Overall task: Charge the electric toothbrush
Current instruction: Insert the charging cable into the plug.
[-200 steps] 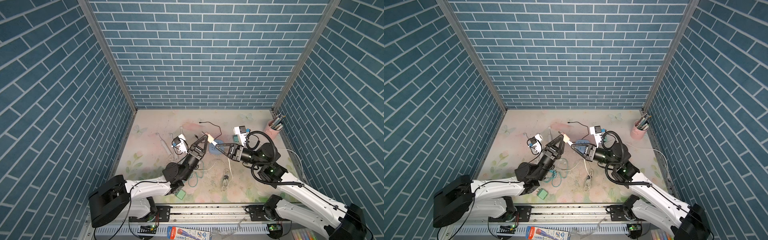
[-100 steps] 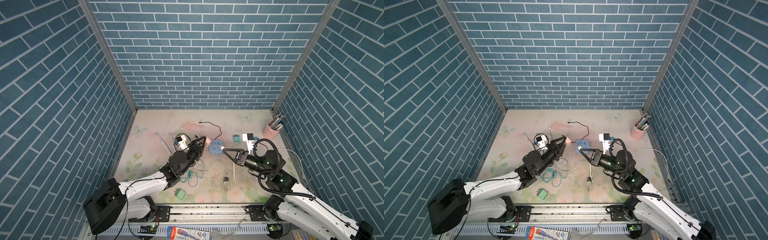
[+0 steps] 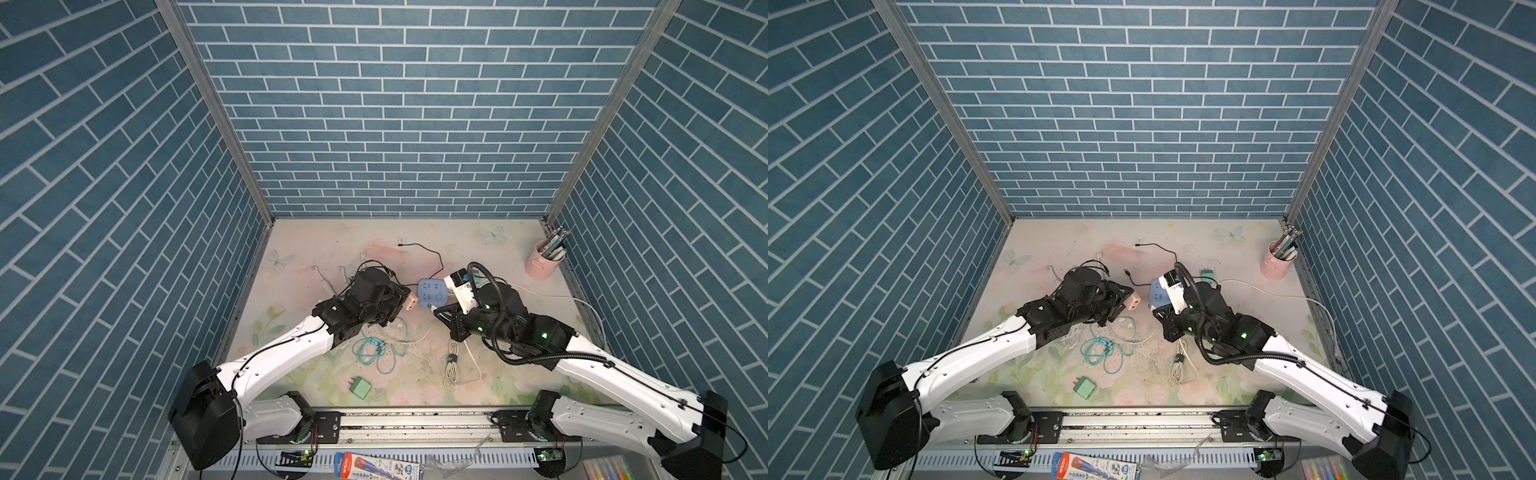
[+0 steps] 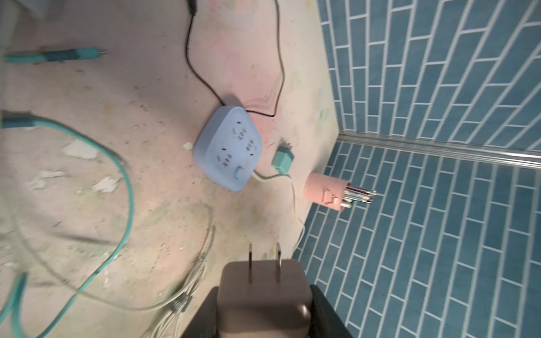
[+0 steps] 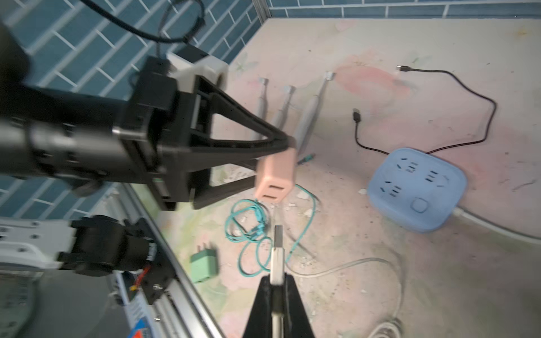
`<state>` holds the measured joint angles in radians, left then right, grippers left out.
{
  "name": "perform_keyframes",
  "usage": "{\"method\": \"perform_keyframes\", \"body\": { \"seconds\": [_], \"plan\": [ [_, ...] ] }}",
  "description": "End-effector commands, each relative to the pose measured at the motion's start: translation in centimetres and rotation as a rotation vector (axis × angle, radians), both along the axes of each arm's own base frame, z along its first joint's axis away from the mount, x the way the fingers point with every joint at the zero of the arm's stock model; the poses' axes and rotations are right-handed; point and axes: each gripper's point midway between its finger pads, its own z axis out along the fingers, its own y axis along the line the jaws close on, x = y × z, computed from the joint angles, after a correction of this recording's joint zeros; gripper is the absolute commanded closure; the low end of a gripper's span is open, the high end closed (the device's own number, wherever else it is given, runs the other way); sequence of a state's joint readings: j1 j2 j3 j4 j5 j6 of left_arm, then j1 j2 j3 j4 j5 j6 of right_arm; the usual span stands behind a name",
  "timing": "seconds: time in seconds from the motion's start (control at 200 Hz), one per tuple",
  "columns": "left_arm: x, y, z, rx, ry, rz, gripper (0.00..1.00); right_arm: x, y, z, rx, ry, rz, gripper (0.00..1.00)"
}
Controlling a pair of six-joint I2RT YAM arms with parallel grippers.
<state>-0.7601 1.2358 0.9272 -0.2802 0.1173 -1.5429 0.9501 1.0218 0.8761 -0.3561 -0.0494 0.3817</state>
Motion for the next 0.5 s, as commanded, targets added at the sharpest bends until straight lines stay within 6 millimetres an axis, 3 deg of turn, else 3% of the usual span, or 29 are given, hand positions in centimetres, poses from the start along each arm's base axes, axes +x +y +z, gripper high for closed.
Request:
{"method": "perform_keyframes", "body": {
  "seconds": [0.0,0.185,0.495],
  "plan": [
    [-2.0,1.5,-2.1,0.108,0.118,-0.042,1.00,0.9,-1.3,-0.9,-0.184,-0.156,0.029,1.00],
    [-2.4,1.7,-2.0,0.169,0.160,-0.072,1.00,-0.1,0.3,-1.3,-0.222,-0.262,0.098,1.00],
    [-2.6,0.6,-4.0,0.150,0.237,-0.096,1.00,-1.8,3.0,-2.4,-0.171,-0.322,0.162,1.00]
  ]
}}
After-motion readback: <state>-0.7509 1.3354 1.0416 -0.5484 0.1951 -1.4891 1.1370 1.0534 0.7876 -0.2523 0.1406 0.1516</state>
